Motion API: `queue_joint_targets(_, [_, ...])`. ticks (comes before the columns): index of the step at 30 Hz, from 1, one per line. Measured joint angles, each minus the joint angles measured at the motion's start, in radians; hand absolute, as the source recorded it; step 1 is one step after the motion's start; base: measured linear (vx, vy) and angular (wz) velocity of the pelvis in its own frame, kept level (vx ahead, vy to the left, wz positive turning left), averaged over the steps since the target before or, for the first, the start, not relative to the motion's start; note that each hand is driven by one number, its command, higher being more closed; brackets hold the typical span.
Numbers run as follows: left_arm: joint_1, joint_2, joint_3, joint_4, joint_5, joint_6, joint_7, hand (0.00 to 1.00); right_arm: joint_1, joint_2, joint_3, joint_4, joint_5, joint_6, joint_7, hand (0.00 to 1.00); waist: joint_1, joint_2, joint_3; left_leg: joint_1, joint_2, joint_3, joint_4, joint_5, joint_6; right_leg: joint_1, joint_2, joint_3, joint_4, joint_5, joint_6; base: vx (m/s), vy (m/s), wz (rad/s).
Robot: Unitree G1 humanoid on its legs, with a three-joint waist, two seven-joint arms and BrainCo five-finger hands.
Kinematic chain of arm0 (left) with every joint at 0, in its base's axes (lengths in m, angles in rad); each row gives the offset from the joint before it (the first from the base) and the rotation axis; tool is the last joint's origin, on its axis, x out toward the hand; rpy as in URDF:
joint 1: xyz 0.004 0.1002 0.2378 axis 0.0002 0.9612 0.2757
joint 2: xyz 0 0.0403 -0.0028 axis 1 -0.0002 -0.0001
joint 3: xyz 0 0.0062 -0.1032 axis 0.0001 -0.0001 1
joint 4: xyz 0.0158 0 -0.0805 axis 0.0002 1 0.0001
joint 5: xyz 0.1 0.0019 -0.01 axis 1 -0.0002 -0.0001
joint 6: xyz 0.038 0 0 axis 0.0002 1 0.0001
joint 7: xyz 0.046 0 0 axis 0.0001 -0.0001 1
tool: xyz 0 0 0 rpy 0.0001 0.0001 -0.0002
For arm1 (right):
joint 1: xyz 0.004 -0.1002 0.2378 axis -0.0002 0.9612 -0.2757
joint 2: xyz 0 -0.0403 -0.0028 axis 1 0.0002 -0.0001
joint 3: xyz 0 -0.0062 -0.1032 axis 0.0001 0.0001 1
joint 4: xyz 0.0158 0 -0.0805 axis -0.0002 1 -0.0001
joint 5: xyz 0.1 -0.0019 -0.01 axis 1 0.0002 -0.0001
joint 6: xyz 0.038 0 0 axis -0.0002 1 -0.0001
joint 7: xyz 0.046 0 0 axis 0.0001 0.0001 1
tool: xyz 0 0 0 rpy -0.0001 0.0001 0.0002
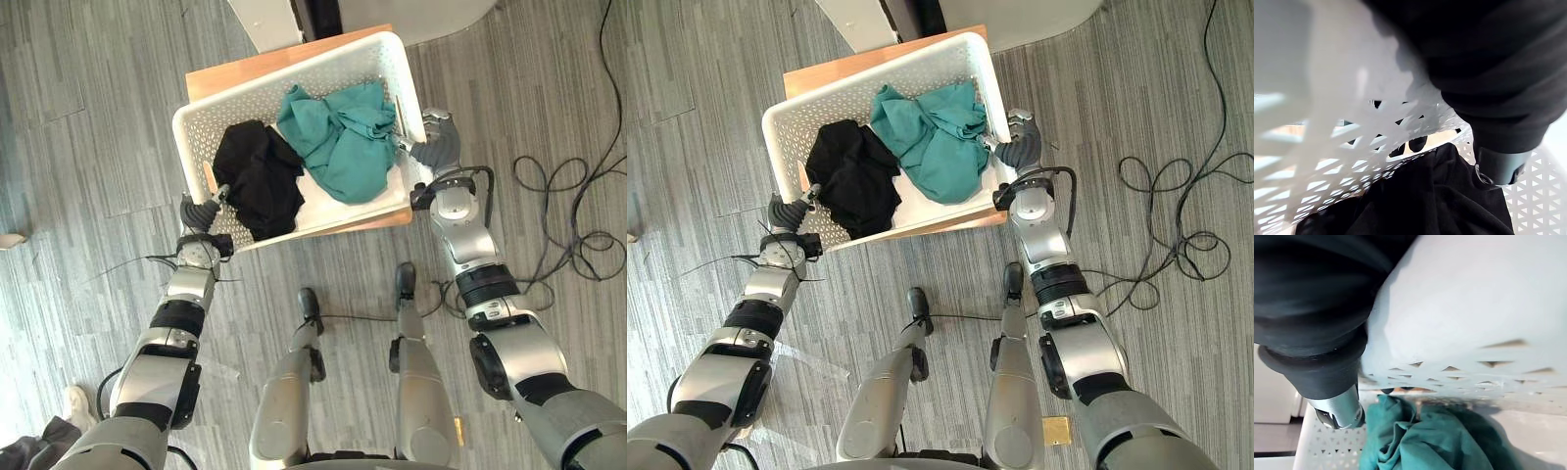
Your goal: Pick up the laundry basket with both hands and put the clothes into the washing machine.
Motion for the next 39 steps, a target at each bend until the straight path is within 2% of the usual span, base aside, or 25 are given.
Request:
queue_joint_targets(7, [0.003, -0.010, -0.006, -0.001, 0.000, 0.013, -0.029, 1.00, -0.016, -0.043, 0.001, 0.047, -0.038, 0.007, 0.031, 1.00, 0.002, 0.000, 0.000, 0.010, 0.000, -0.002, 0.006, 0.002, 0.002, 0.007, -0.001, 0.006, 0.017, 0.000, 0.000, 0.00, 0.000, 0.00])
queue_joint_targets(13, [0.034, -0.024, -0.035, 0.004, 0.002, 0.042, -0.113, 1.00, 0.011, -0.118, 0.020, 0.088, -0.056, 0.040, 0.111, 1.00, -0.003, -0.007, -0.001, 0.052, 0.000, -0.013, 0.018, 0.001, 0.002, 0.060, -0.004, 0.010, 0.019, -0.006, 0.001, -0.01, -0.003, 0.03])
queue_joint_targets(18, [0.119, -0.015, -0.033, -0.028, 0.002, 0.049, -0.195, 1.00, 0.131, -0.140, 0.041, 0.080, -0.066, 0.048, 0.190, 1.00, -0.029, -0.014, -0.001, 0.143, 0.002, -0.016, 0.010, 0.001, 0.002, 0.135, -0.003, 0.008, 0.054, -0.041, 0.004, 0.00, 0.000, 0.00])
queue_joint_targets(20, [0.160, -0.007, -0.033, -0.064, 0.005, 0.048, -0.223, 1.00, 0.197, -0.149, 0.041, 0.036, -0.065, 0.056, 0.217, 1.00, -0.030, -0.019, -0.002, 0.180, 0.002, -0.014, -0.002, 0.001, 0.001, 0.165, -0.001, 0.010, 0.056, -0.049, 0.008, 0.02, -0.015, -0.05])
queue_joint_targets(23, [0.258, 0.010, -0.024, -0.151, 0.009, 0.047, -0.257, 1.00, 0.339, -0.153, 0.037, -0.125, -0.063, 0.057, 0.243, 1.00, -0.034, -0.037, -0.019, 0.214, 0.003, -0.010, -0.015, 0.000, 0.001, 0.183, 0.000, 0.013, 0.070, -0.077, 0.021, 0.03, -0.008, -0.03])
queue_joint_targets(24, [0.313, 0.012, -0.016, -0.213, 0.009, 0.046, -0.271, 1.00, 0.408, -0.158, 0.022, -0.217, -0.062, 0.055, 0.255, 1.00, -0.040, -0.044, -0.022, 0.226, 0.003, -0.013, -0.021, 0.000, 0.001, 0.195, 0.001, 0.010, 0.072, -0.081, 0.024, 0.05, -0.005, 0.02])
queue_joint_targets(27, [0.416, 0.011, -0.012, -0.316, 0.010, 0.043, -0.310, 1.00, 0.550, -0.152, -0.030, -0.339, -0.055, 0.036, 0.281, 1.00, -0.055, -0.063, -0.033, 0.274, 0.003, -0.018, -0.022, -0.011, 0.001, 0.241, 0.000, 0.003, 0.082, -0.098, 0.021, 0.07, 0.010, 0.04])
queue_joint_targets(29, [0.467, 0.000, -0.012, -0.343, 0.012, 0.036, -0.329, 1.00, 0.650, -0.130, -0.067, -0.406, -0.040, 0.032, 0.295, 1.00, -0.060, -0.077, -0.065, 0.301, 0.004, -0.012, -0.022, -0.026, 0.000, 0.260, 0.000, 0.008, 0.091, -0.110, 0.022, 0.09, 0.027, -0.08])
queue_joint_targets(31, [0.520, -0.024, -0.012, -0.368, 0.013, 0.029, -0.351, 1.00, 0.762, -0.097, -0.119, -0.463, -0.034, 0.006, 0.304, 1.00, -0.067, -0.087, -0.112, 0.323, 0.002, 0.005, -0.022, -0.042, 0.002, 0.272, 0.000, 0.022, 0.094, -0.123, 0.031, 0.11, 0.033, -0.20])
queue_joint_targets(34, [0.577, -0.064, -0.023, -0.408, 0.012, 0.026, -0.380, 1.00, 0.944, -0.035, -0.209, -0.548, -0.020, -0.035, 0.323, 1.00, -0.100, -0.103, -0.175, 0.368, -0.005, 0.039, -0.036, -0.064, 0.004, 0.285, 0.001, 0.057, 0.104, -0.139, 0.039, 0.11, 0.043, -0.33])
queue_joint_targets(36, [0.577, -0.067, -0.067, -0.409, 0.013, 0.011, -0.393, 1.00, 1.055, 0.074, -0.304, -0.584, 0.001, -0.056, 0.334, 1.00, -0.168, -0.124, -0.211, 0.384, -0.010, 0.073, -0.043, -0.077, 0.007, 0.279, 0.002, 0.092, 0.105, -0.143, 0.044, 0.10, 0.038, -0.39])
queue_joint_targets(38, [0.576, -0.071, -0.082, -0.412, 0.015, 0.007, -0.393, 1.00, 1.096, 0.122, -0.338, -0.599, 0.010, -0.061, 0.336, 1.00, -0.192, -0.138, -0.220, 0.392, -0.012, 0.111, -0.036, -0.091, 0.005, 0.264, 0.008, 0.129, 0.110, -0.140, 0.047, 0.06, 0.026, -0.72])
queue_joint_targets(39, [0.575, -0.087, -0.094, -0.414, 0.015, 0.007, -0.393, 1.00, 1.146, 0.169, -0.367, -0.630, 0.023, -0.064, 0.334, 1.00, -0.200, -0.148, -0.226, 0.403, -0.005, 0.172, -0.029, -0.107, 0.007, 0.245, 0.021, 0.182, 0.109, -0.120, 0.047, 0.05, 0.020, -1.38])
